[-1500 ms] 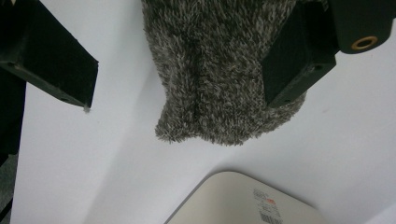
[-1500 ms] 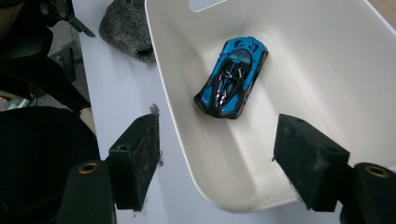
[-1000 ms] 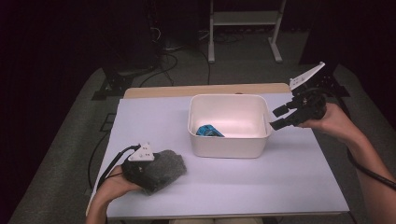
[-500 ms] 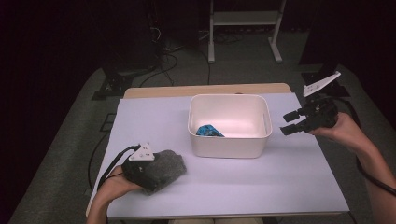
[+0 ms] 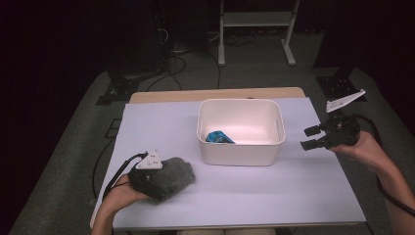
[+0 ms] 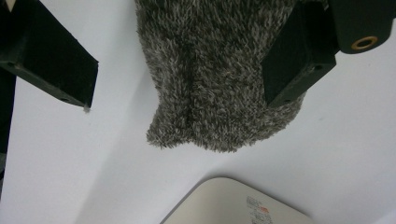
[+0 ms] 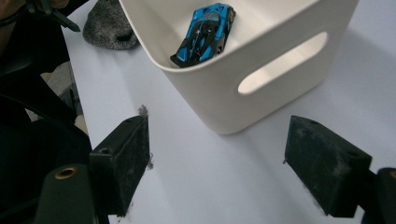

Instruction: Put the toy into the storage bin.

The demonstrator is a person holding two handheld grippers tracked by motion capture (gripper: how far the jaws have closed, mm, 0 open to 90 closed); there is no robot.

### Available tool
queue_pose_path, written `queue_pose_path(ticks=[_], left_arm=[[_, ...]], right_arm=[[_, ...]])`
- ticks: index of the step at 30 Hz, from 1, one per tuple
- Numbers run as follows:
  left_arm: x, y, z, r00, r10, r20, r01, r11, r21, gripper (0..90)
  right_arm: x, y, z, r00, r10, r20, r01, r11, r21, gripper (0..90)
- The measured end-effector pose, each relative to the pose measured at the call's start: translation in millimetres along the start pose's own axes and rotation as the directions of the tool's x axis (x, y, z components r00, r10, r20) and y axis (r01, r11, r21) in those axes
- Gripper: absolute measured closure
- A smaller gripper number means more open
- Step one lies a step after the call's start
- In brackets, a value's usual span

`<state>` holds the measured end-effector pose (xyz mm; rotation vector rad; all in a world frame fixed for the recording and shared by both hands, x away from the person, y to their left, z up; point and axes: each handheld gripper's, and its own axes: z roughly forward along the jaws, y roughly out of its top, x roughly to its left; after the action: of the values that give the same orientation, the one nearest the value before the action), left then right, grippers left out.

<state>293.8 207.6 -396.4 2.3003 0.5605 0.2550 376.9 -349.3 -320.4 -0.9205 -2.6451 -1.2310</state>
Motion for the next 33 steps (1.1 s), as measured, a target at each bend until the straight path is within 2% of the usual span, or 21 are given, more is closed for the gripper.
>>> queue_pose_path(ticks=[8,19,28,33], left_arm=[[-0.1,0.1,0.2,1.0000,0.002,0.002,-0.002,1.0000,0.006,10.1],[-1.3,0.2,1.2,1.0000,-0.001,-0.002,0.001,1.0000,-0.004,10.1],[-1.4,0.4,0.2,1.0000,0.000,-0.006,0.000,1.0000,-0.006,10.0],[-1.6,0.4,0.8,1.0000,-0.002,-0.004,0.002,1.0000,-0.006,10.1]], right_arm=[[-8.2,-22.8,2.5,0.9992,0.039,-0.003,-0.039,0.999,-0.022,19.5],[-18.5,-53.1,14.5,0.9959,0.090,-0.011,-0.090,0.996,-0.027,18.6],[-24.2,-72.1,24.3,0.9920,0.124,-0.027,-0.125,0.992,-0.037,18.1],[-25.2,-79.1,30.3,0.9915,0.127,-0.030,-0.128,0.991,-0.038,18.0]])
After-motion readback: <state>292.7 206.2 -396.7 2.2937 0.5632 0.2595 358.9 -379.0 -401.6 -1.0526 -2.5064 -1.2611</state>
